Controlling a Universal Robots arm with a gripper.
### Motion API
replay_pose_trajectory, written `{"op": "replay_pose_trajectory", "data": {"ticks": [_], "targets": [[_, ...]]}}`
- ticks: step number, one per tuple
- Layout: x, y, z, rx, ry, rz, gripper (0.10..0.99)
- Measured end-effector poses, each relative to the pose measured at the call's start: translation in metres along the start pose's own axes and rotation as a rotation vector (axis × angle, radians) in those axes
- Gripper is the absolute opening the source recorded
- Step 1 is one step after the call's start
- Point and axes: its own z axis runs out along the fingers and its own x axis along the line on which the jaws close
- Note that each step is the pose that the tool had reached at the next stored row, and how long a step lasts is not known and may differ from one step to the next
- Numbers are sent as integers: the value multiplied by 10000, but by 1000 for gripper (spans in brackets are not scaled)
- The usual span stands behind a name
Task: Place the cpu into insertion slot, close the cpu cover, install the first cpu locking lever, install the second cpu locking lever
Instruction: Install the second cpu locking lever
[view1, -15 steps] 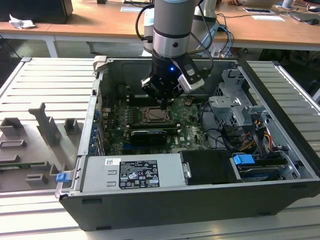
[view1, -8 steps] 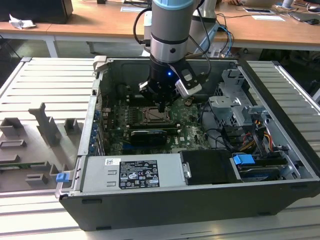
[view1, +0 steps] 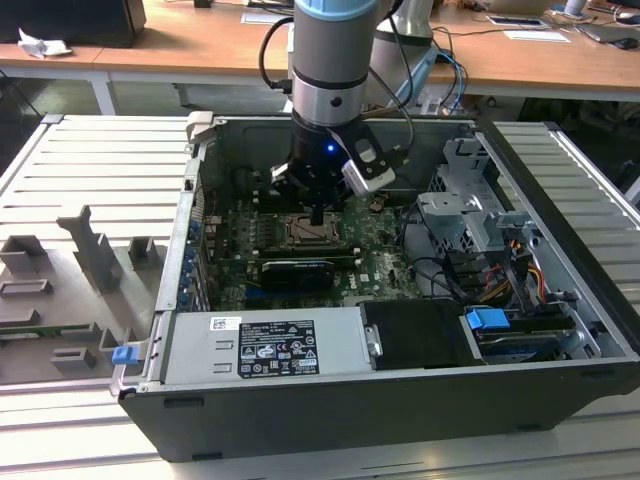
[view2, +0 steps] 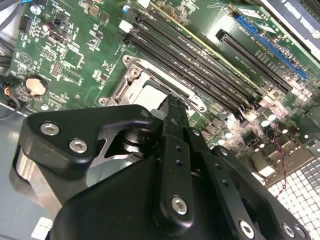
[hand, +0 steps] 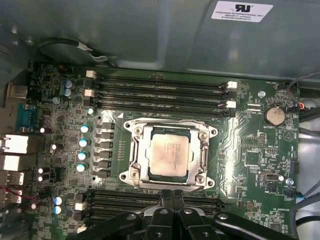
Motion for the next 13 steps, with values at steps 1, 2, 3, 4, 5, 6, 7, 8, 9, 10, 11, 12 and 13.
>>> {"op": "replay_pose_trajectory", "data": {"ticks": [1, 2, 3, 4, 5, 6, 7, 8, 9, 10, 11, 12, 13], "targets": [[24, 2, 0, -7, -1, -1, 106], [43, 3, 1, -9, -2, 0, 106], [55, 4, 3, -10, -1, 1, 106], [63, -1, 7, -53, -2, 0, 106], [70, -9, 15, -153, -10, 0, 106], [71, -23, 27, -167, -12, 1, 106], [72, -32, 38, -168, -11, 1, 106], [80, -46, 50, -177, -9, 2, 106], [84, -62, 62, -200, -11, 2, 106], [87, -78, 70, -211, -11, 2, 106], [94, -87, 75, -219, -12, 3, 106], [98, -93, 78, -226, -13, 3, 106], [111, -101, 81, -235, -14, 4, 106]]}}
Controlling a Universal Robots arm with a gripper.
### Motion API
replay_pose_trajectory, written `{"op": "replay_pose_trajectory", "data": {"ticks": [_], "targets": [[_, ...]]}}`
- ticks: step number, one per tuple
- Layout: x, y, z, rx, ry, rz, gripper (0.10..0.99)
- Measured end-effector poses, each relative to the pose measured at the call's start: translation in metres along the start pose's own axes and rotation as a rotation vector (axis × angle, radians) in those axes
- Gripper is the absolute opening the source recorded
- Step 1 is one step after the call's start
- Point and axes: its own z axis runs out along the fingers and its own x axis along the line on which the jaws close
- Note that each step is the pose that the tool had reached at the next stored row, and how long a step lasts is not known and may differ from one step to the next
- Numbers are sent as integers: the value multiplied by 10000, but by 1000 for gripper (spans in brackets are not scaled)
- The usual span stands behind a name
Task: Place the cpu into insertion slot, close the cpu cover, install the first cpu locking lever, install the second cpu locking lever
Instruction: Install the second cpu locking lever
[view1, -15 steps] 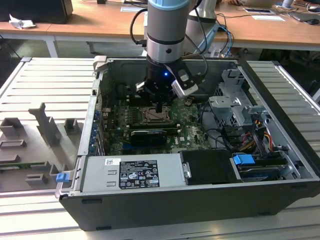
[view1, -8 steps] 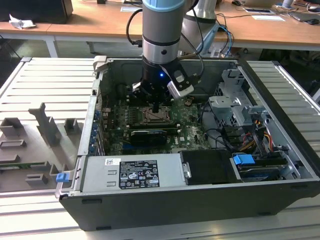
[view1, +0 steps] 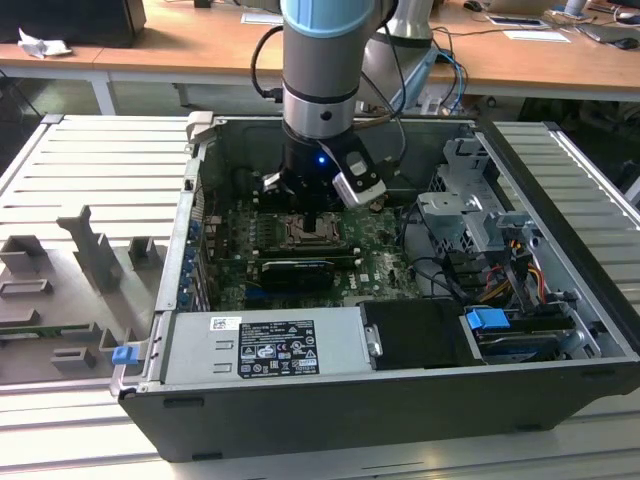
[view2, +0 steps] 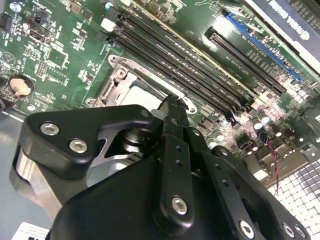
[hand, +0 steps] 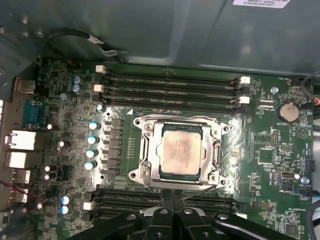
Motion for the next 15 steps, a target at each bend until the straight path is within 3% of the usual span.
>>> {"op": "replay_pose_trajectory", "data": {"ticks": [2, 4, 5, 8, 15], "targets": [[69, -10, 27, -23, -2, -3, 106], [94, -16, 104, -40, -2, -12, 106], [121, -32, 120, -99, -4, -13, 106], [180, -55, 130, -292, -19, -11, 106], [206, -117, 148, -390, -25, -10, 106]]}}
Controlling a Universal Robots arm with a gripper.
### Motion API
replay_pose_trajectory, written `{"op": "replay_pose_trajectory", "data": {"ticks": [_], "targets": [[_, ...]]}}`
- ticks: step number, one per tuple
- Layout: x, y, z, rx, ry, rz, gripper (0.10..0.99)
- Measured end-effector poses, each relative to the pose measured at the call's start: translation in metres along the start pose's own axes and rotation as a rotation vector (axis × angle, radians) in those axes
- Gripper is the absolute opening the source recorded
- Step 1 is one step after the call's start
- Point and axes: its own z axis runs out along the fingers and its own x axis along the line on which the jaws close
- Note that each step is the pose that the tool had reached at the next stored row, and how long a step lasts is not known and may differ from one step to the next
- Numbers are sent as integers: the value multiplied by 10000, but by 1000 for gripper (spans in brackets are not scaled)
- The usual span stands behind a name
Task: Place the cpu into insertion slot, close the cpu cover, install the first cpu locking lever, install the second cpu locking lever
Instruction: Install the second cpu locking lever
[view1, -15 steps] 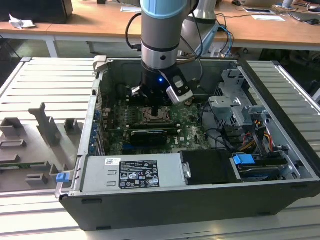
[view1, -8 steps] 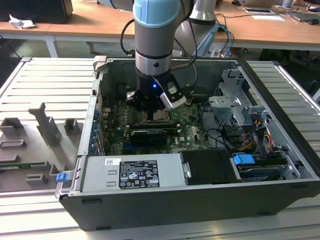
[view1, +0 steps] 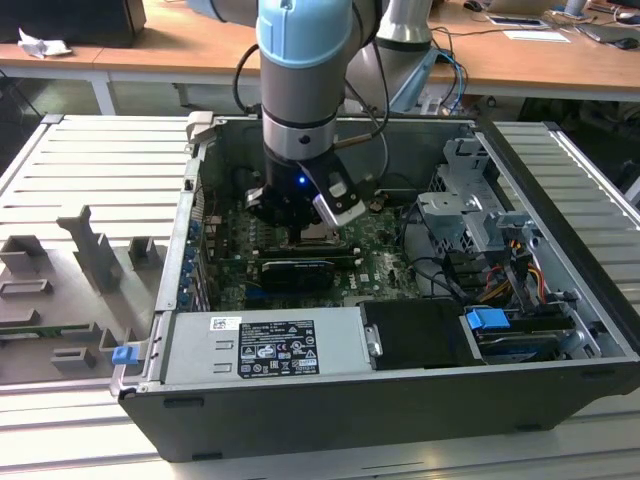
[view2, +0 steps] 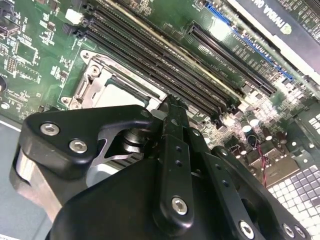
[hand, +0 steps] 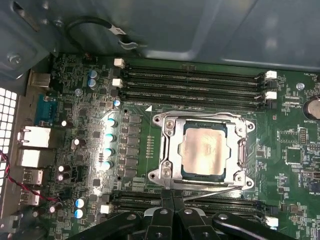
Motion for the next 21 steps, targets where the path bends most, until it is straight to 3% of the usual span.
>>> {"op": "replay_pose_trajectory", "data": {"ticks": [4, 6, 8, 16, 21], "targets": [[18, -18, 10, -116, -8, -2, 106], [39, -24, 43, -284, -19, -11, 106], [58, -43, 92, -363, -12, -82, 106], [88, -148, 145, -1035, -58, -121, 106], [110, -164, 227, -1235, -63, -170, 106]]}}
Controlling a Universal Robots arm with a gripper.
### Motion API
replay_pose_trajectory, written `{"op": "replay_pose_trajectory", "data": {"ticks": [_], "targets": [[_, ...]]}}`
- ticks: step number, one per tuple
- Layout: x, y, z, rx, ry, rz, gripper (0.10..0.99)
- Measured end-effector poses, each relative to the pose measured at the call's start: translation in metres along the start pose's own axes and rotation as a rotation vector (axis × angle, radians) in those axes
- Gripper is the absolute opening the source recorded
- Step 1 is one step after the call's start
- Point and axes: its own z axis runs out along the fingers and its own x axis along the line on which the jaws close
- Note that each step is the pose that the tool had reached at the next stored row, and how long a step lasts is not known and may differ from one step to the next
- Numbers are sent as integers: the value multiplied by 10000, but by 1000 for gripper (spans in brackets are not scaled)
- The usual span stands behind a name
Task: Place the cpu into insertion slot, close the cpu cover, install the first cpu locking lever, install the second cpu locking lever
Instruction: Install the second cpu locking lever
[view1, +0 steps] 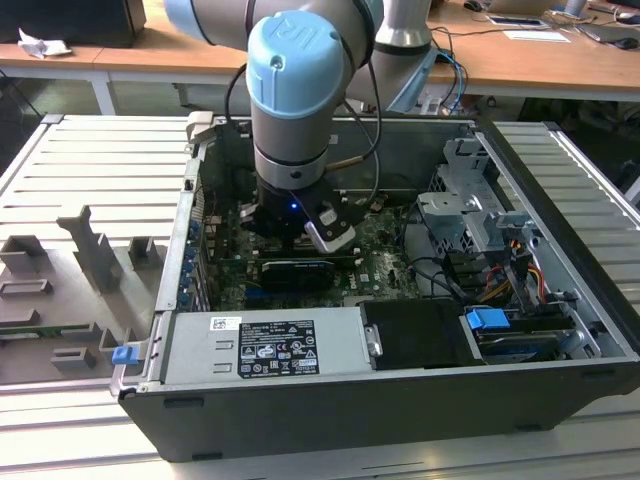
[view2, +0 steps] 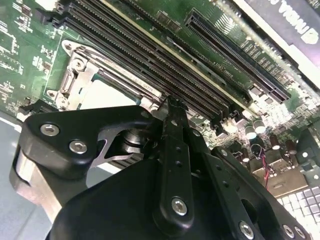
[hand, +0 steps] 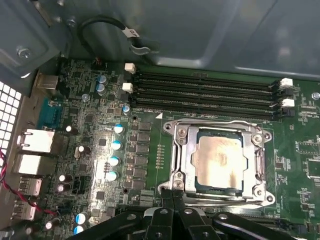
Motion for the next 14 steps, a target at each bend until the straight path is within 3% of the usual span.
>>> {"op": "replay_pose_trajectory", "data": {"ticks": [7, 11, 14], "targets": [[19, -17, 64, -348, -6, -97, 106], [35, -17, 54, -357, -1, -113, 106], [32, 21, -42, -358, -3, -110, 106]]}}
